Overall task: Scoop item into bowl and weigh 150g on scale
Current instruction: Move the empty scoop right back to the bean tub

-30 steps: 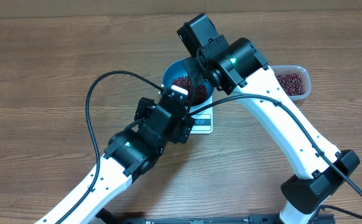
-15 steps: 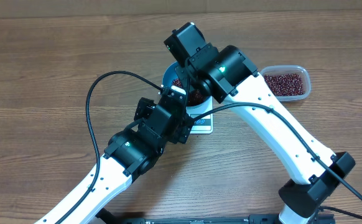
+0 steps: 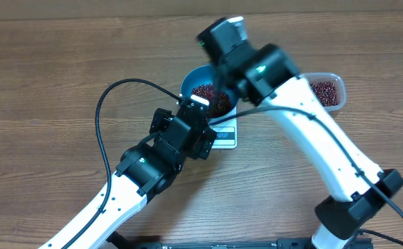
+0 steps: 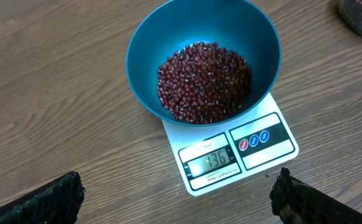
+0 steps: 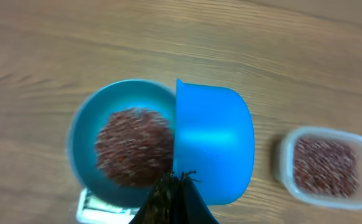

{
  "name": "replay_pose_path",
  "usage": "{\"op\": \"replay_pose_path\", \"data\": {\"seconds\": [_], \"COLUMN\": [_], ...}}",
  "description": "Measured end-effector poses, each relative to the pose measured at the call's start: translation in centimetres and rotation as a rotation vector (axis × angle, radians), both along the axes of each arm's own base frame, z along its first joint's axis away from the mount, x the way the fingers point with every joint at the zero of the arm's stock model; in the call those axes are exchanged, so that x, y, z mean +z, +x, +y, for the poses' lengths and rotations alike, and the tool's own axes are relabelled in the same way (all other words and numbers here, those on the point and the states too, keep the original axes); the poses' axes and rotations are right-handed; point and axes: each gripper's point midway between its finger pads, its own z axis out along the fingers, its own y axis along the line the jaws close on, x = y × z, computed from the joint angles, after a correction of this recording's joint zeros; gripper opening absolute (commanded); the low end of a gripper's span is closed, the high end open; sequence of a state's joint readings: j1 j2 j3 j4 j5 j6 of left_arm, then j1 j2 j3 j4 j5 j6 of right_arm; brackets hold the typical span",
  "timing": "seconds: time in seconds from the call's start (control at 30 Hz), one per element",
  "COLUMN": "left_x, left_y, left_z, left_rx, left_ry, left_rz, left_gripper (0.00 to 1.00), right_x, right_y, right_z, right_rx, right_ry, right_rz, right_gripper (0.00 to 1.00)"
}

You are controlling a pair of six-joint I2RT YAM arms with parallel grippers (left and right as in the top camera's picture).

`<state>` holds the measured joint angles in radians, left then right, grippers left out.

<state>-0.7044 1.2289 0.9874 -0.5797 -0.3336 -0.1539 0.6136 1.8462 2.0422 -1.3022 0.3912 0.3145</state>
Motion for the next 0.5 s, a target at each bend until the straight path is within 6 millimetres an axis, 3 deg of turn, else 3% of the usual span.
{"op": "replay_pose_path", "data": {"seconds": [0.13,0.2,0.33,0.43,0.5], "left_x": [0.0,0.0,0.0,0.0,0.0], "left_y": [0.0,0.0,0.0,0.0,0.0], "left_z": [0.0,0.0,0.0,0.0,0.0], "left_rx": [0.0,0.0,0.0,0.0,0.0], "left_ry": [0.0,0.0,0.0,0.0,0.0], "left_rz": [0.0,0.0,0.0,0.0,0.0], "left_gripper": [1.0,1.0,1.0,1.0,1.0], "right_x": [-0.2,-0.7,-1.3,-1.9,-2.2], "right_y": [1.1,1.1,0.5,-0.6,-0.9], "right_z": [-6.9,-11.3,-17.0,-20.0,-20.4], "right_rx": [-0.161,-0.261,-0.392,-0.462,-0.472], "right_ry": [-0.022,-0.045,-0.062,-0.038,-0.01], "right_rz": [0.047,0.094,0.161,0.226,0.253], "right_gripper": [0.04,0.04,0.04,0.04,0.04]}}
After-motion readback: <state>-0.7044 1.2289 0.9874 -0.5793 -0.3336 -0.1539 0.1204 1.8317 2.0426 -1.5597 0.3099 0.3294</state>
